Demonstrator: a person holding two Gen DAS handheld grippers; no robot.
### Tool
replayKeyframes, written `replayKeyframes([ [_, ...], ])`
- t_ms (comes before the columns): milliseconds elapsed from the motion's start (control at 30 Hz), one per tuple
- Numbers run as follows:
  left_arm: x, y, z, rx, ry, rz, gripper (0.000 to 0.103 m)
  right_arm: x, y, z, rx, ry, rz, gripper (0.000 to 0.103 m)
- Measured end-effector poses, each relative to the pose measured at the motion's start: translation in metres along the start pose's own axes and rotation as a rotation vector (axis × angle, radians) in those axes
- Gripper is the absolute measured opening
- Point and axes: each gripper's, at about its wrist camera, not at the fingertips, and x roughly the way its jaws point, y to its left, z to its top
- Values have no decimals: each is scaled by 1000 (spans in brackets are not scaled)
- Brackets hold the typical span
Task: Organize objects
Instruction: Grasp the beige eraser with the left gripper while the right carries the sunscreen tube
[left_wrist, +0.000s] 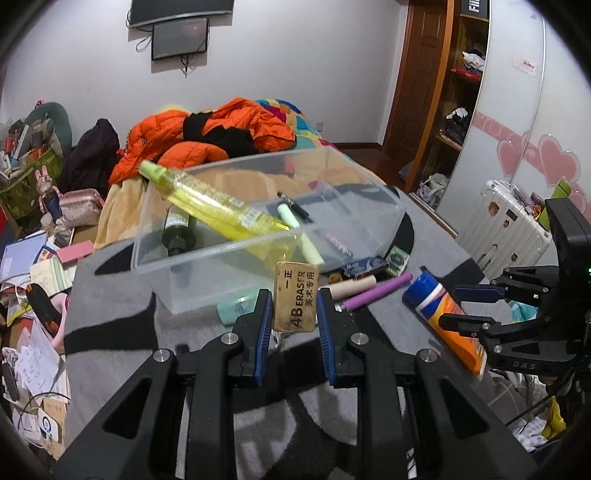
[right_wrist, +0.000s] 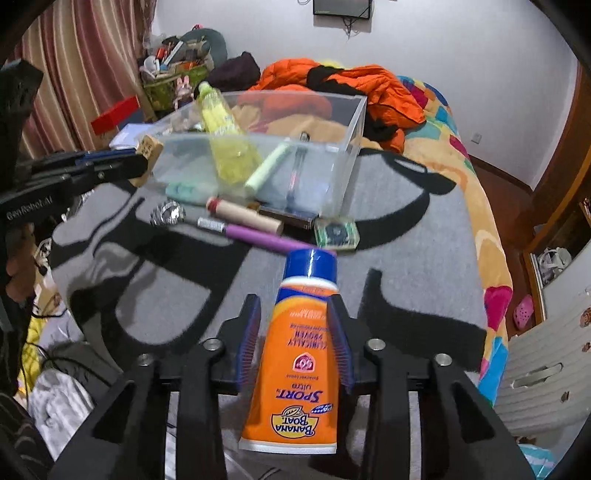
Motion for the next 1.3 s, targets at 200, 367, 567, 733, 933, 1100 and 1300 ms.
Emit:
replayKeyframes([
  [200, 5, -2, -10, -26, 23, -16, 24, 13, -1, -1, -11, 9, -55, 45],
  [367, 3, -2, -11, -34, 17, -18, 24, 33, -11, -5, 47, 44, -6, 44],
  [567, -8, -1, -5, -35, -22, -9, 24, 20, -12, -3, 93, -16, -10, 43],
  [733, -18, 2, 2, -43, -65, 1, 24, -6, -7, 6, 100, -98, -5, 38],
  [933, -29, 7, 15, -58, -120, 10, 24, -27, 0, 24, 93, -171, 27, 3],
  [1100, -33, 10, 21, -64, -149, 12, 24, -26, 6, 37, 41, -173, 20, 3],
  [1300, -30, 11, 21, -62, -139, 22, 24, -6, 4, 30, 40, -89, -10, 24],
])
